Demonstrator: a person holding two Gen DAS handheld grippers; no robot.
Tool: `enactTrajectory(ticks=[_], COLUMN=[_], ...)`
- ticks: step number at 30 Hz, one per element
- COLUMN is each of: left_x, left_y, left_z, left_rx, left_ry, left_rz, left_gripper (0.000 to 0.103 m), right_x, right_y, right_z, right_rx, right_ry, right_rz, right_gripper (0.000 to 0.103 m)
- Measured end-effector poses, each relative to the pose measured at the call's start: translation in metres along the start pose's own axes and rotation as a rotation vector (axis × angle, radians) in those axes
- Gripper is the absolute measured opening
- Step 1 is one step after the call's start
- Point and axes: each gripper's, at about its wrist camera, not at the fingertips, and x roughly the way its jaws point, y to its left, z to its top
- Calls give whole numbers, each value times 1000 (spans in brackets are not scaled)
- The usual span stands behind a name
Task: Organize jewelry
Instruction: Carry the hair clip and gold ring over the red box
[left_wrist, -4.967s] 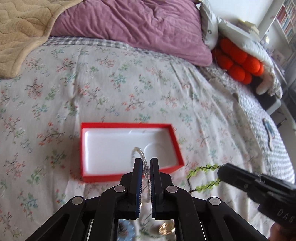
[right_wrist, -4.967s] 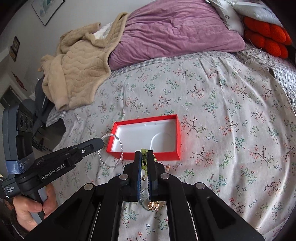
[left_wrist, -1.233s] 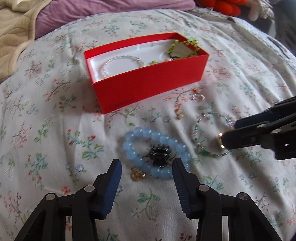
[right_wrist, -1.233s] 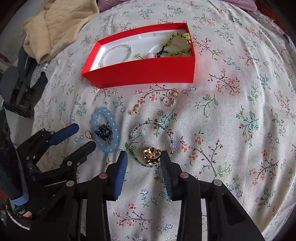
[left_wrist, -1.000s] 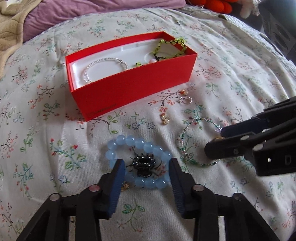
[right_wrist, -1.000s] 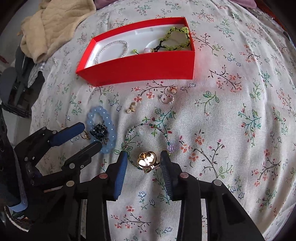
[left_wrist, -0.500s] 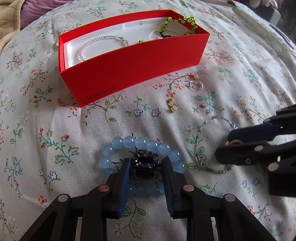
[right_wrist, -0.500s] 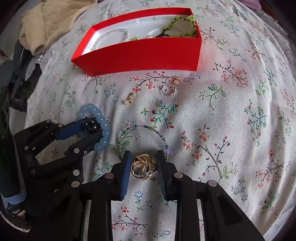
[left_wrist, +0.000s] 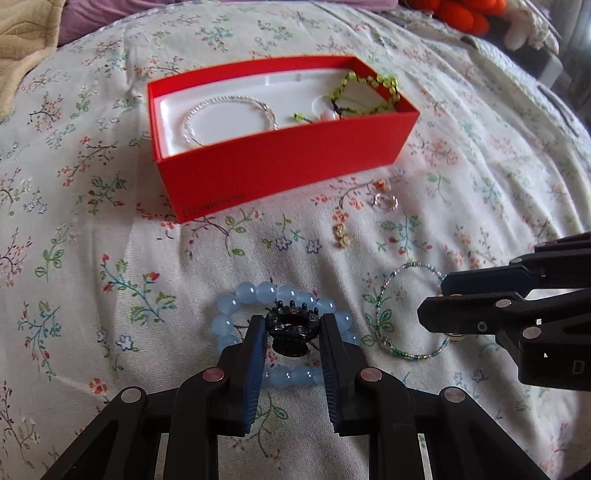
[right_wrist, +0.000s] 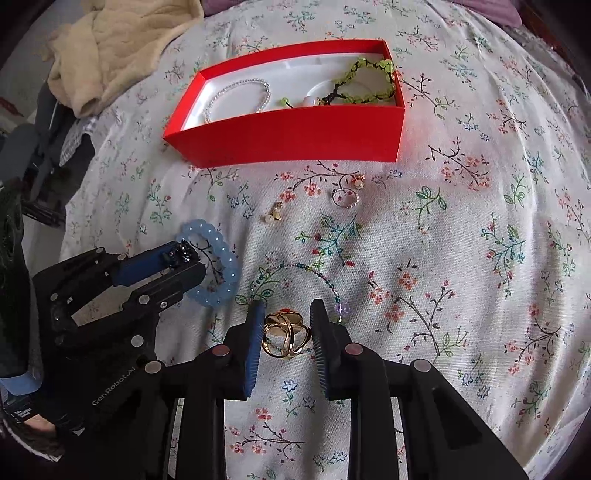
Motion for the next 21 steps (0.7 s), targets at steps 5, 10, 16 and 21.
enactTrajectory(ticks=[5, 10, 16, 21], left_x=[-13, -21, -32, -31], left_y=[16, 22, 24, 22], left_z=[3, 11, 22, 33], left_rx=[-72, -112, -142, -193], left_ry=[-28, -54, -99, -107], left_rz=[-32, -13, 21, 26], left_gripper=[23, 23, 23, 23], right_x=[-17, -33, -53, -66], right_y=[-2, -5, -20, -35], right_z=[3, 10, 22, 36], right_rx=[17, 38, 92, 154], right_ry=[-34, -68, -123, -170], right_rz=[37, 63, 80, 106], right_gripper=[27, 27, 27, 27])
